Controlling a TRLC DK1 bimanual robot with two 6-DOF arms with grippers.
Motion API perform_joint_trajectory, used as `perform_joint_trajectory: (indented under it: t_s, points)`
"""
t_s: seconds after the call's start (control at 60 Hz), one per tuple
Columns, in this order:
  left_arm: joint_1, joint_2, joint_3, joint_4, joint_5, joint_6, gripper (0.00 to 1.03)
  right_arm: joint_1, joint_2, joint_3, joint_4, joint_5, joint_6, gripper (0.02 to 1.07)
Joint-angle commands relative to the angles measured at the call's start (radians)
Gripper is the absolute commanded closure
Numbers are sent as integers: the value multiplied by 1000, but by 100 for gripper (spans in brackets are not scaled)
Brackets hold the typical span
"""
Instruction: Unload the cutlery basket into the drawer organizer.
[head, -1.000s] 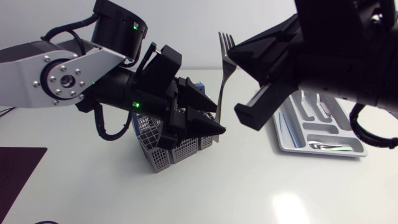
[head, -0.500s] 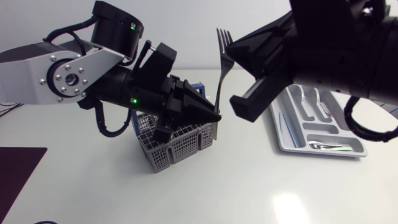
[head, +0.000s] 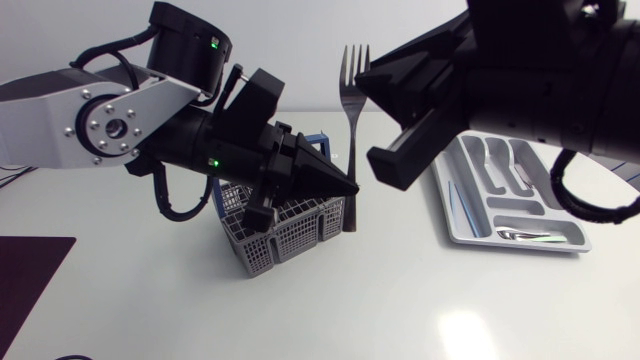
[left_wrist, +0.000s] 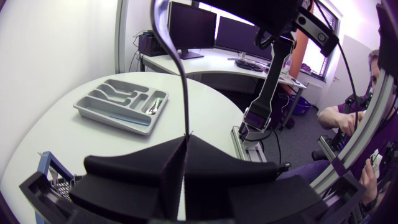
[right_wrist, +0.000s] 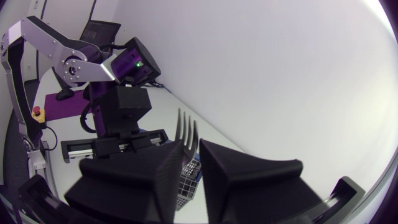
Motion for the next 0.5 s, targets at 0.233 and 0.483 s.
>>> perform_joint_trajectory:
  t_s: [0.233,0.483]
  points:
    - [-4,-47,15,7,-177,-49,91,-70,-67,-79,26,7,45,7]
    - [-44,-46,18,150,-370,-224,91,-118,0,-81,16,-25,149,14]
